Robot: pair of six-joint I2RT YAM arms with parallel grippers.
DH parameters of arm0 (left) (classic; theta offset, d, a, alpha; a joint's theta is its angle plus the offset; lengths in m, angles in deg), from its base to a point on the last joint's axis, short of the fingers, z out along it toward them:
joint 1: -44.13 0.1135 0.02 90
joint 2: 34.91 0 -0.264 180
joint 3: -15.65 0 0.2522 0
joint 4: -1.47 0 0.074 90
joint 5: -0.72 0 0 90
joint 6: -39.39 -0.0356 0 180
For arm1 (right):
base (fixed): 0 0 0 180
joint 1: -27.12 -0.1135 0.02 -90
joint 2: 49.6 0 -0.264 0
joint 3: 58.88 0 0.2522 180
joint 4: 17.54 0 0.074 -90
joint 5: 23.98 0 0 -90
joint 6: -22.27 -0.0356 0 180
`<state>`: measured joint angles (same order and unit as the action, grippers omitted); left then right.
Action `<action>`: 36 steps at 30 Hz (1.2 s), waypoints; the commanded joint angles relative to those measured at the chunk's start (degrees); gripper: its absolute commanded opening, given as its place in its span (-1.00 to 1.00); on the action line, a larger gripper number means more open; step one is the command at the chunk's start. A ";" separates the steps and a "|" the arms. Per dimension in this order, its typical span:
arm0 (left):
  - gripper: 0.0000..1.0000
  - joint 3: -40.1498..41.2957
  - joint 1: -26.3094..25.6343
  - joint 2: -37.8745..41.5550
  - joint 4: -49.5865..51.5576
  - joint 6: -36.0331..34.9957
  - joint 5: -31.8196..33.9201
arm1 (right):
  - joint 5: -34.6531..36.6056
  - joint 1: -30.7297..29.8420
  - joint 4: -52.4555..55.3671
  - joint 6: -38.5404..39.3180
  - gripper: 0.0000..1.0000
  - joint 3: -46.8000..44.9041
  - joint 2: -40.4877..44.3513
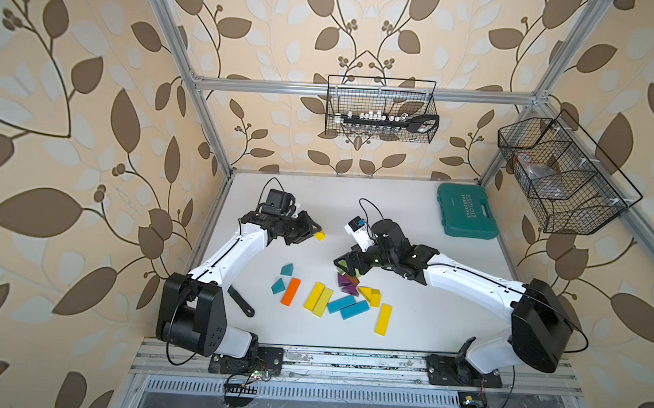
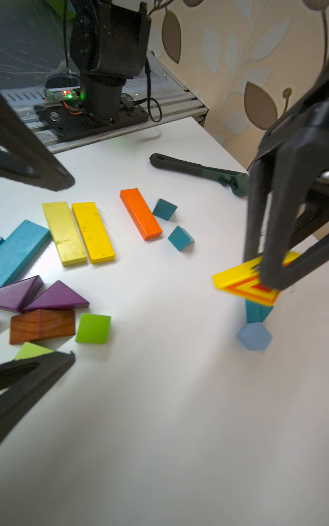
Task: Assemble a small pinwheel with building blocks
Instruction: Pick up the building block from the center of the board.
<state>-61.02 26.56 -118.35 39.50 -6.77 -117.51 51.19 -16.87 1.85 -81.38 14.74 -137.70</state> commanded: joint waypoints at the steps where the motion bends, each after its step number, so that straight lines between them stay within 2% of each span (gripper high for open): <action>1: -0.94 -1.99 -0.76 -2.10 -6.71 1.52 -7.88 | 0.42 -0.57 -2.38 0.80 0.77 2.53 -2.39; 4: -0.93 -2.29 -0.81 -3.13 -7.11 0.60 -11.52 | 0.24 0.11 -3.74 3.53 0.73 2.94 -2.69; 8: -0.91 -3.17 -0.80 -4.25 -5.75 -1.83 -16.44 | -5.56 3.26 -7.20 6.17 0.53 1.55 -2.13; 10: -0.89 -3.42 -0.81 -4.92 -5.31 -2.58 -18.75 | -8.26 5.00 -8.98 8.25 0.50 1.06 -2.16; 15: -0.89 -4.71 -0.81 -6.38 -3.71 -4.22 -22.98 | -11.06 6.11 -8.92 17.87 0.54 1.50 -2.95; 20: -0.85 -6.27 -0.81 -8.46 -1.93 -5.60 -26.37 | -17.67 8.37 -10.79 25.20 0.66 1.63 -4.32; 28: -0.84 -8.31 -0.81 -11.10 2.22 -8.48 -27.50 | -21.36 10.40 -7.96 34.51 0.67 5.08 -9.01; 36: -0.83 -10.24 -0.72 -13.56 5.62 -10.35 -26.70 | -22.46 10.52 -16.11 40.45 0.39 1.75 -10.50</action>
<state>-69.07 25.76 -131.46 42.96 -14.77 -142.45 30.79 -6.44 -9.78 -45.14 17.69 -147.09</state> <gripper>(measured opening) 0.306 0.704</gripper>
